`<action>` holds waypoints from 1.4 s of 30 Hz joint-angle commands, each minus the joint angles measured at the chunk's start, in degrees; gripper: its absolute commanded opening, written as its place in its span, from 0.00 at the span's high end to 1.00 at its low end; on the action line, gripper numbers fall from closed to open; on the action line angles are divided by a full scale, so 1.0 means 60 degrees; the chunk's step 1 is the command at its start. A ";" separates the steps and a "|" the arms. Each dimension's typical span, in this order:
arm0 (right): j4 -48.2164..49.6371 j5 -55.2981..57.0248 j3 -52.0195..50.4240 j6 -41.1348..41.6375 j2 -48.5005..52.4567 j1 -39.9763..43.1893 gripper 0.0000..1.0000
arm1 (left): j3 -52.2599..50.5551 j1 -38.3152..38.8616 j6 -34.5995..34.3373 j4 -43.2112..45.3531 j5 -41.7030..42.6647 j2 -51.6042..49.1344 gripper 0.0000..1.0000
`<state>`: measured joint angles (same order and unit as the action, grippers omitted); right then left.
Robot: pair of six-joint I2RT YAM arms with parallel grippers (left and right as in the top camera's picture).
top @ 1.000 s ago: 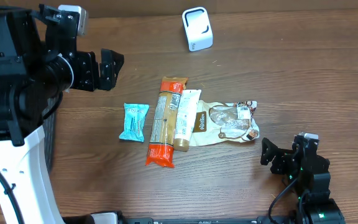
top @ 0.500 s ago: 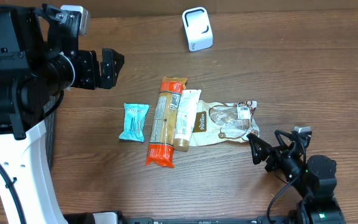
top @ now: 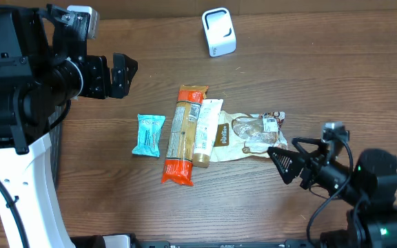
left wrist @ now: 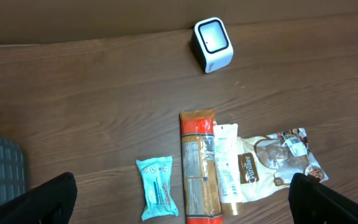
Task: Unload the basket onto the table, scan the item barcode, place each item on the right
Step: 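Reach the right gripper to the brown-and-white snack bag and grasp it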
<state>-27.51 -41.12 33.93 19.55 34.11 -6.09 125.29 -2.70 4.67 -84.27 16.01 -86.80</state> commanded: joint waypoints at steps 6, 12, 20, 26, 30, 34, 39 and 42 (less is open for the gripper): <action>0.0182 -0.2739 0.0284 0.1202 0.1078 -0.0047 0.00 | 0.0073 0.0011 0.0157 0.0007 -0.0022 -0.0029 0.00; -0.0838 -0.1763 0.0204 0.1570 0.2393 -0.0051 0.00 | 0.0073 0.0011 0.0157 0.0007 -0.0022 -0.0029 0.00; -0.1009 0.0018 0.0000 0.3238 0.5413 -0.0386 0.12 | 0.0073 0.0011 0.0157 0.0007 -0.0022 -0.0029 0.00; 0.0262 0.1005 0.0000 0.4772 0.7413 -0.1206 0.07 | 0.0073 0.0011 0.0157 0.0007 -0.0022 -0.0029 0.00; 0.1596 0.1891 0.0000 0.6051 0.8295 -0.1657 0.00 | 0.0073 0.0011 0.0157 0.0007 -0.0022 -0.0029 0.00; 0.2809 0.2517 0.0000 0.6736 0.8823 -0.1727 0.00 | 0.0073 0.0011 0.0157 0.0011 -0.0025 -0.0029 0.00; 0.4036 0.3417 0.0000 0.6765 0.8856 -0.1621 0.01 | 0.0073 0.0011 0.0157 0.0007 -0.0022 -0.0029 0.00; 0.4801 0.3559 0.0000 0.6262 0.8856 -0.1348 0.03 | 0.0073 0.0011 0.0157 0.0007 -0.0022 -0.0029 0.00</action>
<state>-1.21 -23.59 33.95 58.43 86.80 -15.66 125.29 -2.70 4.69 -84.27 16.01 -86.80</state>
